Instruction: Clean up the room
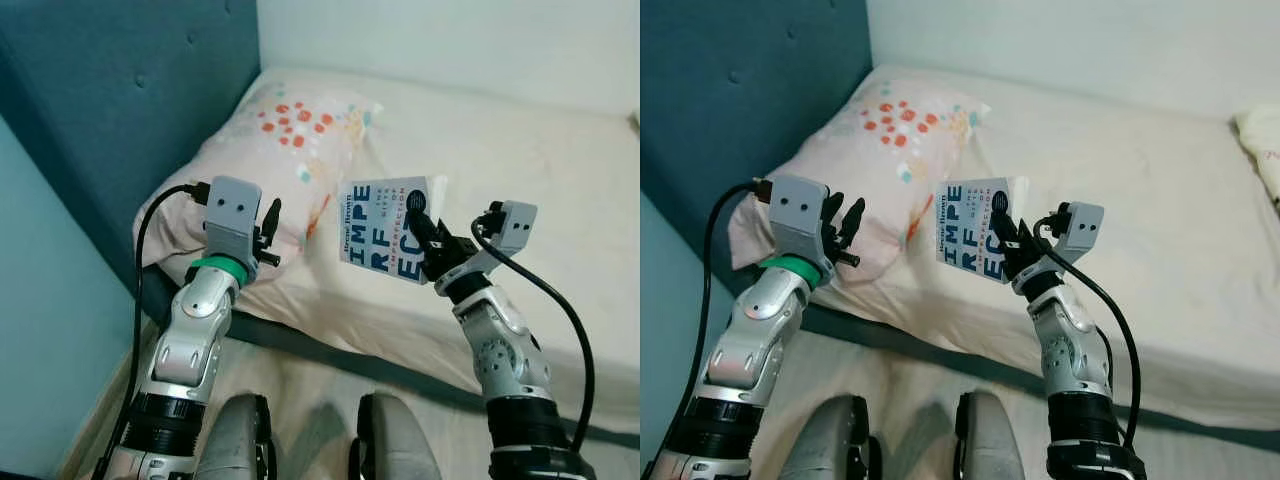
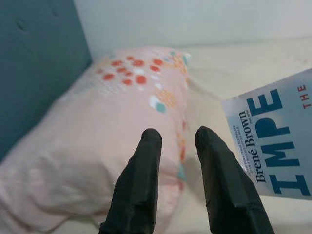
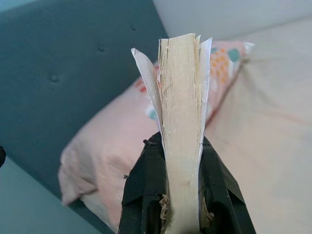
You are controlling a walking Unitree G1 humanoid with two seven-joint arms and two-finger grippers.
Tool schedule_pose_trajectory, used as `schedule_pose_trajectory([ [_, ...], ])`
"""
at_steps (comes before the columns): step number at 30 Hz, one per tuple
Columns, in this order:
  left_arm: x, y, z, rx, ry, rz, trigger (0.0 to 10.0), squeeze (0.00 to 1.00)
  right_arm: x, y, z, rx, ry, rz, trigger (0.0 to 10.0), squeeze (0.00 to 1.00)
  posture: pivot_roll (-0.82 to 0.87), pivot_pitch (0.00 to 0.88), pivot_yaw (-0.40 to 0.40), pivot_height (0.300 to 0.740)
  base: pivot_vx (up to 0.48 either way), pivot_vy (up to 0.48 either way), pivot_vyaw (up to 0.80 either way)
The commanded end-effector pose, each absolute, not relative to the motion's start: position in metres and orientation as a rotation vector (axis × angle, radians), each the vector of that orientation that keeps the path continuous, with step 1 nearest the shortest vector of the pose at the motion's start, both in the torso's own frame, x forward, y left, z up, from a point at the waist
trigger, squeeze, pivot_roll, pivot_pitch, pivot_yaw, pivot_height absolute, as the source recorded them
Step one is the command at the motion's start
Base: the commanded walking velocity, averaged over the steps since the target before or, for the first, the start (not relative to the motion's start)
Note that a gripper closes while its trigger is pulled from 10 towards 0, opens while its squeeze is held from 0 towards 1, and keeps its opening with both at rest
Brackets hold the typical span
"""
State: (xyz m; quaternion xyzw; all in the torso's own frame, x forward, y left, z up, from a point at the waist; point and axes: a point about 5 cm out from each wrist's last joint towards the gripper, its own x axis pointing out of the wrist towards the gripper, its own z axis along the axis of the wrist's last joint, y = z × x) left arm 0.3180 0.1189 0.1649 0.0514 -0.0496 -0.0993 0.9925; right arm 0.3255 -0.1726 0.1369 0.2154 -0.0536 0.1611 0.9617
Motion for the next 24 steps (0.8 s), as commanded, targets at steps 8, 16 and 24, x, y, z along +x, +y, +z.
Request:
schedule_pose_trajectory([
  [8, 0.314, 0.118, 0.163, 0.111, -0.086, -0.206, 10.0, 0.00, 0.330, -0.168, 0.147, 0.423, -0.141, 0.407, 10.0, 0.00, -0.03, 0.030, 0.029, 0.550, 0.000, 0.000, 0.00],
  [16, 0.313, 0.119, 0.163, 0.113, -0.083, -0.203, 10.0, 0.00, 0.336, -0.168, 0.153, 0.443, -0.119, 0.511, 10.0, 0.00, -0.02, 0.052, 0.031, 0.520, 0.000, 0.000, 0.00],
  [24, 0.308, 0.122, 0.163, 0.124, -0.074, -0.200, 10.0, 0.00, 0.345, -0.167, 0.164, 0.623, -0.099, 0.695, 10.0, 0.00, 0.01, 0.077, 0.030, 0.505, 0.000, 0.000, 0.00],
])
